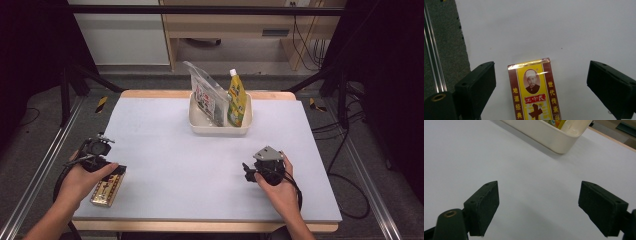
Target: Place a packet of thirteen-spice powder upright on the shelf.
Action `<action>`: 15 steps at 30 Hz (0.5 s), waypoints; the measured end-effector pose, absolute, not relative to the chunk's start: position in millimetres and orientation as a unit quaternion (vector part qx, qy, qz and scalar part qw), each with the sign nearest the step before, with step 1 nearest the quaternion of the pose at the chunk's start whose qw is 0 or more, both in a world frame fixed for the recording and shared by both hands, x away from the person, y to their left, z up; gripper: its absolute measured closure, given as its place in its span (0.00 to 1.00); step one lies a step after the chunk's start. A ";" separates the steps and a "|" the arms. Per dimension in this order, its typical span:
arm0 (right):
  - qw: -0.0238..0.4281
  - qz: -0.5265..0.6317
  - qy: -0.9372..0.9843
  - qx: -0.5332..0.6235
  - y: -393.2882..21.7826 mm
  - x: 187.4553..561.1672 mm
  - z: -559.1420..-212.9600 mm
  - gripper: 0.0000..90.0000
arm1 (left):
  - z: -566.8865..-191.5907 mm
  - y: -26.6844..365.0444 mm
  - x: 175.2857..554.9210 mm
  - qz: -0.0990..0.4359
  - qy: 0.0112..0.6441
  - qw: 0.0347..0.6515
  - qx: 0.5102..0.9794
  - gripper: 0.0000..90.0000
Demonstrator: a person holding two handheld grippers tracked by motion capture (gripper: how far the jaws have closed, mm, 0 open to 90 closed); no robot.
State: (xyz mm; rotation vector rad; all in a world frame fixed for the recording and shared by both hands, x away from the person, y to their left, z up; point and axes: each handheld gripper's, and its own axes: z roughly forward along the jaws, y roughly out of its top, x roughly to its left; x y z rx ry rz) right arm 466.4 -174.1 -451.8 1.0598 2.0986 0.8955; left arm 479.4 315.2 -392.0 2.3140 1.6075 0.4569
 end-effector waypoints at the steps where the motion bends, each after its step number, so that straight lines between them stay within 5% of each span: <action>1: 0.306 0.339 0.793 0.403 -174.4 466.1 -452.0 0.19 | -392.7 317.1 479.6 0.156 0.560 0.141 0.801 0.09; 15: 0.302 0.337 0.792 0.410 -175.6 466.6 -452.7 0.19 | -412.4 329.3 479.4 0.109 0.586 0.115 0.795 0.16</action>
